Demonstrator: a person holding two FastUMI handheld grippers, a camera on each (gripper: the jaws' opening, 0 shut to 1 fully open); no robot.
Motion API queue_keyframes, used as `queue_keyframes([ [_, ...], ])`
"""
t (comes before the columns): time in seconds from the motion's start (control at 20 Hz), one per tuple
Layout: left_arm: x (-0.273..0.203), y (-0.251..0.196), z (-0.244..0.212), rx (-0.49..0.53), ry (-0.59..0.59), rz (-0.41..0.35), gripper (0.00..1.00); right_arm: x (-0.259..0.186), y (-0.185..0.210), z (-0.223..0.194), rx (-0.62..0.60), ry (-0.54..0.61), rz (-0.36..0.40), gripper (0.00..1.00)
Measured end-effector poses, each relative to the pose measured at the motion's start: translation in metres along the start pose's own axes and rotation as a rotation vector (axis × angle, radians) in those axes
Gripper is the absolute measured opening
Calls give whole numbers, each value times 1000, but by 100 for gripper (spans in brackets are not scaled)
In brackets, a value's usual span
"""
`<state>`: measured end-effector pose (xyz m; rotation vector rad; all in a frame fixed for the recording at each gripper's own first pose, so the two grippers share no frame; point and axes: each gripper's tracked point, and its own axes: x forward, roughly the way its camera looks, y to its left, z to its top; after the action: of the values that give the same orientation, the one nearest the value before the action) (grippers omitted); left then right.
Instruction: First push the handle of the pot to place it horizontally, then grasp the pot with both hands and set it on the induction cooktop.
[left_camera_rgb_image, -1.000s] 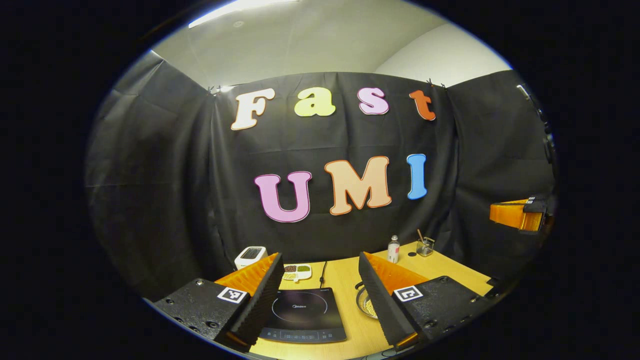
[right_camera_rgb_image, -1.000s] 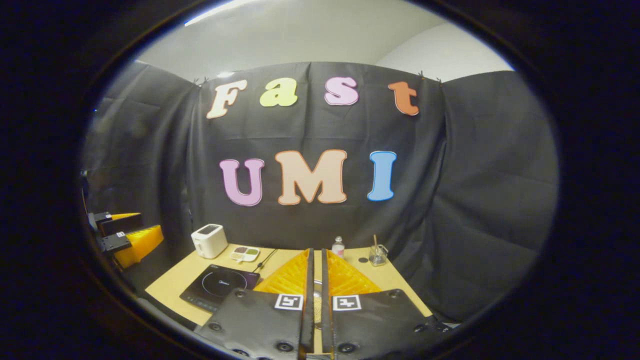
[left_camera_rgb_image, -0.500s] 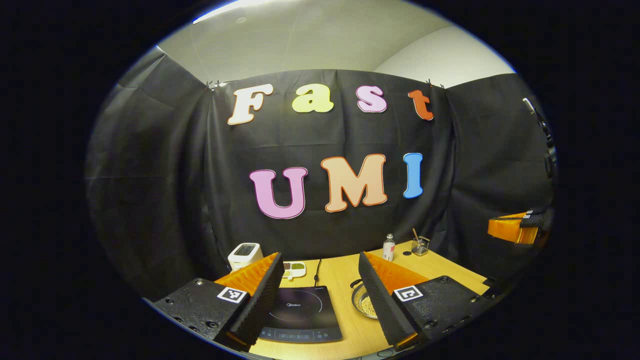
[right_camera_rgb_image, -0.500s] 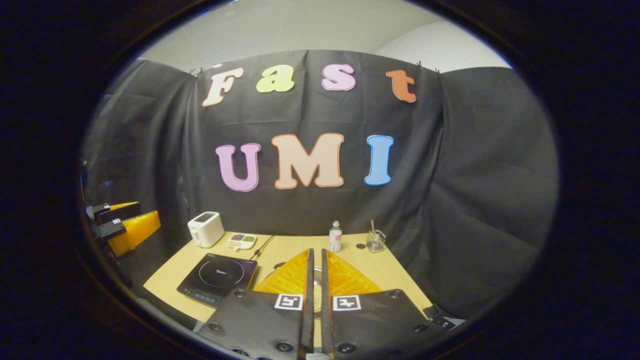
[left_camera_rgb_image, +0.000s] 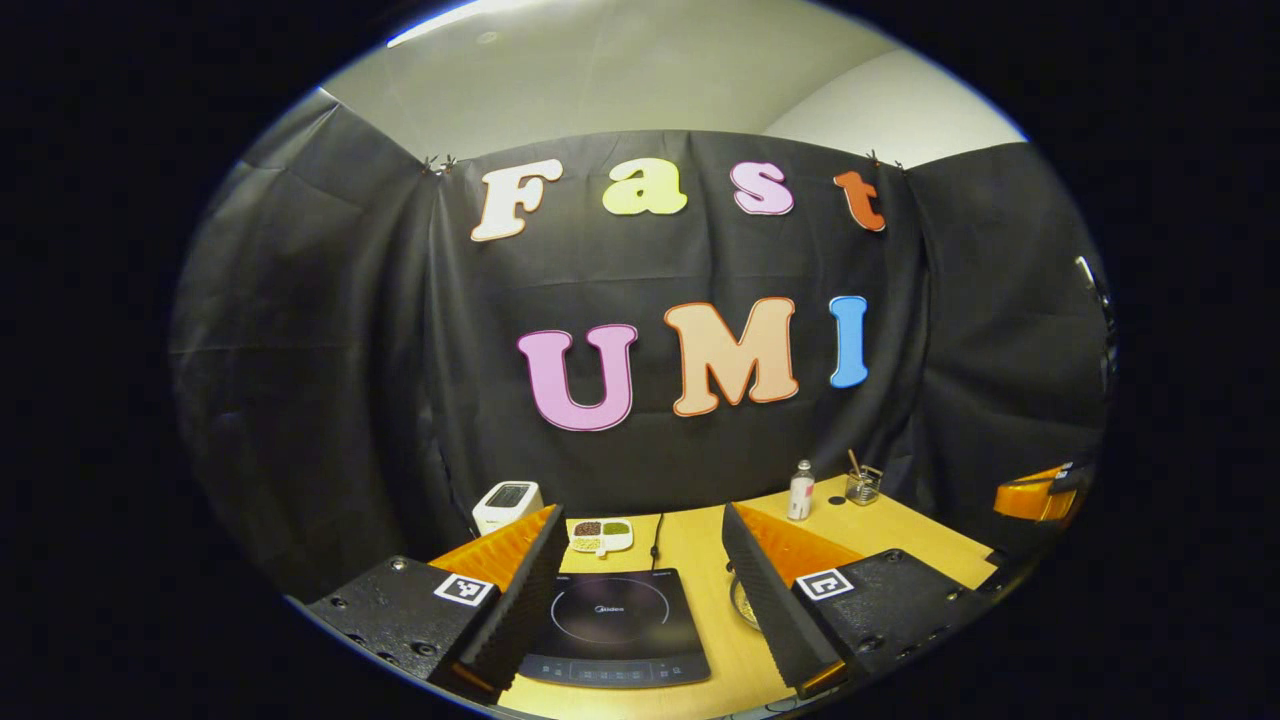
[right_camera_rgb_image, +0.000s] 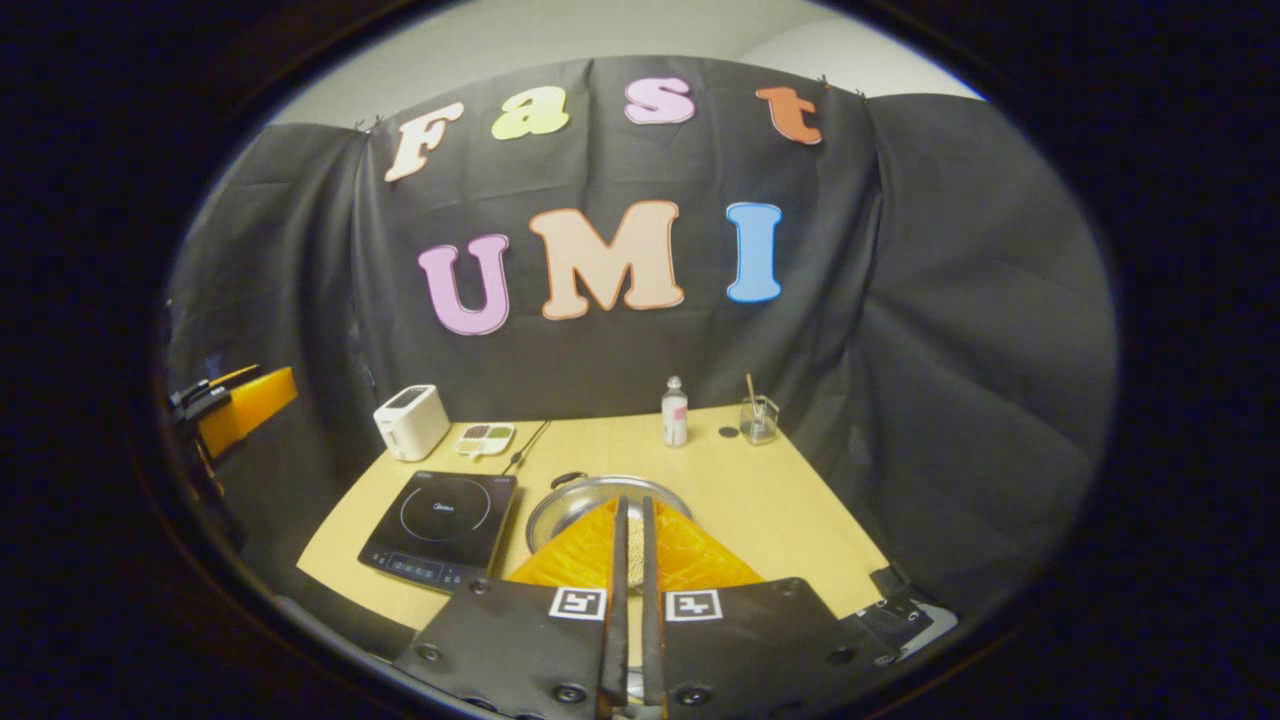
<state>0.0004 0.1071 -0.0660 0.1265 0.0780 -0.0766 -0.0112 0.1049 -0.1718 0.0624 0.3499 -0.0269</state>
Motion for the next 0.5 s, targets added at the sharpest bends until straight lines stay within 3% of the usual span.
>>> queue_keyframes([
  [0.1, 4, 7, -2, 2, 6, 21, 97, 9, 0, -22, 20, 57, 8, 11],
  [0.45, 25, 11, -7, 23, 20, 65, 96, 40, 2, -109, 115, 317, 80, 0],
  [0.5, 29, 8, -7, 25, 21, 68, 97, 47, 3, -118, 134, 352, 91, 3],
])
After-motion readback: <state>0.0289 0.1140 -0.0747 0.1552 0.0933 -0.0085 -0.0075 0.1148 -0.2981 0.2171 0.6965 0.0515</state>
